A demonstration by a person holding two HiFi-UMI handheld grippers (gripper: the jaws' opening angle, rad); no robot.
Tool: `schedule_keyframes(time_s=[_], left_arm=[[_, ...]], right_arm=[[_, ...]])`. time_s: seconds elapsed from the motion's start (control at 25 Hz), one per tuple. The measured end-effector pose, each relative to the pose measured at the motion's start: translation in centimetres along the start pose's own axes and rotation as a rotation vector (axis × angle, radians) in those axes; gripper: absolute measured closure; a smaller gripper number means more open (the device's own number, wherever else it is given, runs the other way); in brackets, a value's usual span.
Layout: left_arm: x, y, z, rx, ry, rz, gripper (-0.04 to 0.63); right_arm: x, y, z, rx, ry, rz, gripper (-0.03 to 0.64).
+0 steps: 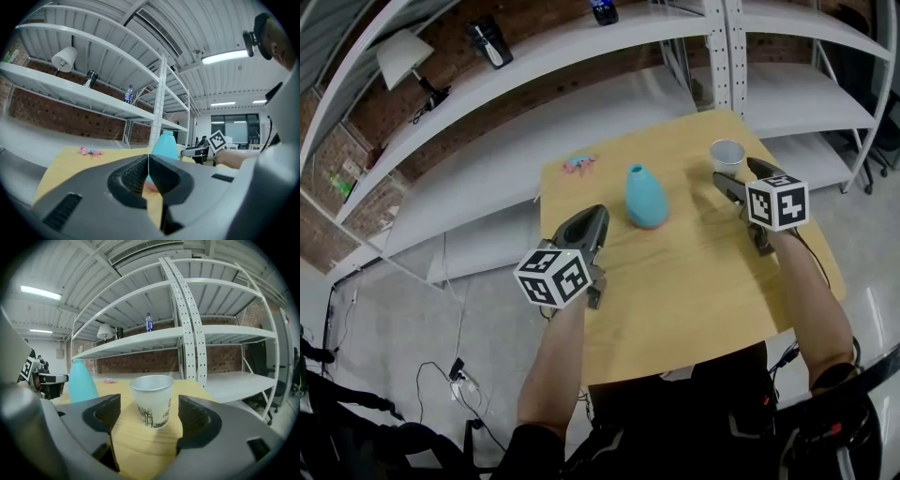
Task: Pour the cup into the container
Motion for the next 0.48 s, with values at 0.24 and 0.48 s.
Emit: schedule_keyframes(time_s=[0.24,0.48], left_arm=[[1.1,-1.2,0.6,0.020,0.002,0.008,0.594],[1.5,-1.1,1.3,0.043,-0.004,0.090,0.594]], right_arm=[[0.0,0.0,1.7,0.017,0.001,0.000,0.252],[-0.2,0.3,2.4,0.013,-0.031,0.020,0.252]])
Point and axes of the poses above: the fingertips, and each gripper's own axes: z forward along the fingers, x to its left, y out of its top, the point moved 5 cm from there along -z, backward along the fingers, and after that the axes turned 9 degrees about z, right-handed, at the moved point
